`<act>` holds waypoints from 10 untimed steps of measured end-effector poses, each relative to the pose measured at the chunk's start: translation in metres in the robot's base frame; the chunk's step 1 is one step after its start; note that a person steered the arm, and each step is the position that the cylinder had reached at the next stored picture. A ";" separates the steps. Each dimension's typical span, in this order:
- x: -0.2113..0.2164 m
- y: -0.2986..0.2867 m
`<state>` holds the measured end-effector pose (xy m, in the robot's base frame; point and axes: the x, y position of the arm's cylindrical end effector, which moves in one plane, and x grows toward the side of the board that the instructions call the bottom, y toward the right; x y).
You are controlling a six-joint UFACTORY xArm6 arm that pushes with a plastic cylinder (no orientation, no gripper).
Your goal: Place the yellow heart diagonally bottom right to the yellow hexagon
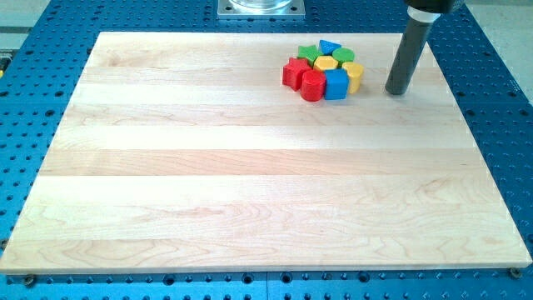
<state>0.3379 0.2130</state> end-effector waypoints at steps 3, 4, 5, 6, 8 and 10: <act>-0.011 -0.002; -0.065 -0.002; -0.125 -0.024; -0.146 -0.111; -0.114 -0.116; -0.096 -0.096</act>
<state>0.2423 0.1168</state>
